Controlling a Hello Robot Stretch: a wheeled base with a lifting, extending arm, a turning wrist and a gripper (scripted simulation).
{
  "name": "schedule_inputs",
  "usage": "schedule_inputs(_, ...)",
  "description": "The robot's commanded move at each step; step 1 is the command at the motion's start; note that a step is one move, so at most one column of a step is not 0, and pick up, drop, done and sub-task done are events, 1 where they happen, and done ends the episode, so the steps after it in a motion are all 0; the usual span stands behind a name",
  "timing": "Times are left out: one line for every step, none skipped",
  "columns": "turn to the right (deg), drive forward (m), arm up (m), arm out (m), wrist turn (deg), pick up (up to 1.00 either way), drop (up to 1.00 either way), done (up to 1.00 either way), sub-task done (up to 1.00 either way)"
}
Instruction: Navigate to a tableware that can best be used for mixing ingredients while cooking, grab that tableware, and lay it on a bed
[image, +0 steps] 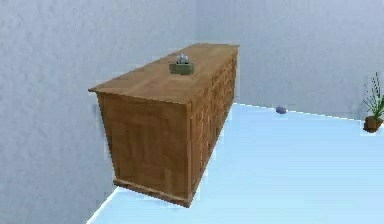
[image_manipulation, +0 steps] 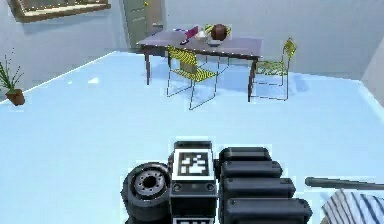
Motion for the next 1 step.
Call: schedule_inputs(45.0, 0.00, 0.00, 0.00, 0.0, 0.00, 0.00, 0.00, 0.00)
